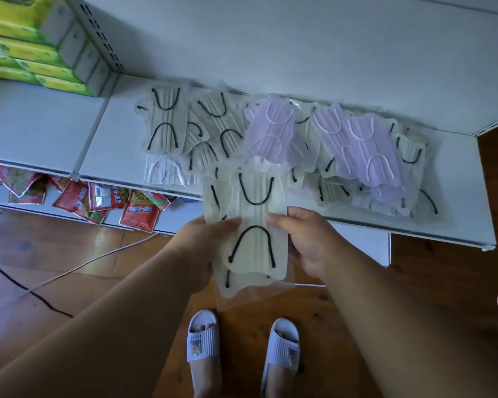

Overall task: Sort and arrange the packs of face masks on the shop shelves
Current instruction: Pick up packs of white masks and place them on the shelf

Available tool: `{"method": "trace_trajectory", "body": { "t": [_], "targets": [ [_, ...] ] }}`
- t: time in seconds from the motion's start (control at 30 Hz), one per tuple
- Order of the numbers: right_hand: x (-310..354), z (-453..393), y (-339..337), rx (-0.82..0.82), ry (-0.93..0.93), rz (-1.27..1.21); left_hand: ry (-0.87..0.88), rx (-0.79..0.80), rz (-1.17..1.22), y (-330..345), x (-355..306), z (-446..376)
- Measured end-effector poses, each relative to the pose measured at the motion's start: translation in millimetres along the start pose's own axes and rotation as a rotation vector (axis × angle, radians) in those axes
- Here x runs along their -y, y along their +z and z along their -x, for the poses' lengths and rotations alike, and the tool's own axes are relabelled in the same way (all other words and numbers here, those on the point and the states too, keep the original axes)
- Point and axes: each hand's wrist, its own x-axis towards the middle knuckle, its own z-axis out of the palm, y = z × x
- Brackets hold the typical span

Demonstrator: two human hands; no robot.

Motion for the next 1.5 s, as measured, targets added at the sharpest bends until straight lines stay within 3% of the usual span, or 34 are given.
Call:
{"method": "trace_trajectory", "body": {
  "t": [0.17, 0.33, 0.47, 0.67, 0.8, 0.9, 1.07, 1.17, 1.23, 1.4, 1.5],
  "targets": [
    [4, -13, -4, -0.090, -0.061, 0.059, 0.024, 0.005, -0.026, -1, 2, -2],
    [5, -7, -2, -0.071, -0.022, 0.070, 0.001, 0.014, 0.002, 1, 10, 0],
    [13, 0, -26, -0.341, -0.115, 0.070, 0.027, 0.007, -0.055, 14, 19, -1],
    [17, 6, -72, -0.370, -0.168, 0.059, 0.071, 0.025, -0.130, 64, 19, -4],
    [11, -6, -114, -0.666, -0.202, 0.305, 0.059, 0.019, -0.169, 98, 26, -14],
    [7, -17, -143, -0.831, -0.103, 0.566, 0.061, 0.027, -0.209, 118, 30, -22],
    [17, -30, -175, -0.729, 0.201, 0.616, 0.068, 0.033, -0.243, 138, 31, -34],
    [17, -40, -189, -0.766, 0.200, 0.688, 0.071, 0.024, -0.267, 145, 30, -36],
    [18, -42, -194, -0.839, 0.156, 0.651, 0.067, 0.026, -0.272, 149, 28, -35],
    [16, -25, -199, -0.952, -0.121, 0.239, 0.062, 0.035, -0.293, 158, 26, -29],
    [17, -14, -197, -1.026, -0.222, 0.115, 0.066, 0.027, -0.302, 165, 25, -26]
  ]
}}
